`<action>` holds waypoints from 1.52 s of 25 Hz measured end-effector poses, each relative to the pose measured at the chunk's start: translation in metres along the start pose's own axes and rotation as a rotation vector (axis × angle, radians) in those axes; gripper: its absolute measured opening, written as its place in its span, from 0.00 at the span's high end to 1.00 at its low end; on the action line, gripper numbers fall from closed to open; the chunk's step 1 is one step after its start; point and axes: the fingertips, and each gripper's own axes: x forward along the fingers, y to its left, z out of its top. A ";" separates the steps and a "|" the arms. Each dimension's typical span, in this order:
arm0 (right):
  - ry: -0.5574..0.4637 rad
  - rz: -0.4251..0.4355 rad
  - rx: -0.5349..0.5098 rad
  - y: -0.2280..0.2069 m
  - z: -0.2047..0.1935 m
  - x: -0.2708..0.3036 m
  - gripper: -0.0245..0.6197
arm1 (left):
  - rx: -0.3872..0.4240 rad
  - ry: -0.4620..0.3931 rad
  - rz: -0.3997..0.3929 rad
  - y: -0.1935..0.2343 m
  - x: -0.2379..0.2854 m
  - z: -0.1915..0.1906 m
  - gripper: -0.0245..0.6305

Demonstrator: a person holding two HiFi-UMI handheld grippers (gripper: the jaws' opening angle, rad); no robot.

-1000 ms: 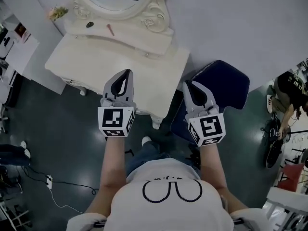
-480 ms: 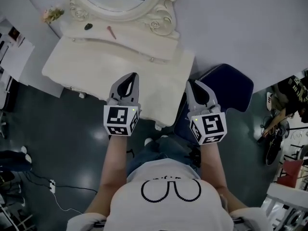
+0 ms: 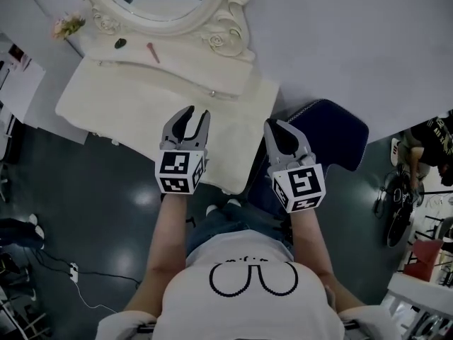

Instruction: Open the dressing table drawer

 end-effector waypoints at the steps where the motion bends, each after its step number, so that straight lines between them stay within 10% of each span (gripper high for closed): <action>1: 0.003 0.012 0.001 -0.003 -0.002 0.002 0.97 | -0.006 0.005 0.011 -0.001 0.004 -0.001 0.74; 9: 0.011 0.045 0.020 -0.025 -0.016 0.009 0.97 | -0.036 0.055 0.038 -0.005 0.031 -0.021 0.51; 31: 0.165 -0.197 0.154 -0.043 -0.067 0.069 0.97 | -0.019 0.395 -0.190 0.039 0.147 -0.143 0.51; 34: 0.190 -0.225 0.154 -0.042 -0.074 0.065 0.97 | -0.020 0.399 -0.189 0.041 0.159 -0.147 0.53; 38: 0.214 -0.261 0.155 -0.041 -0.081 0.059 0.97 | -0.018 0.398 -0.167 0.046 0.164 -0.146 0.82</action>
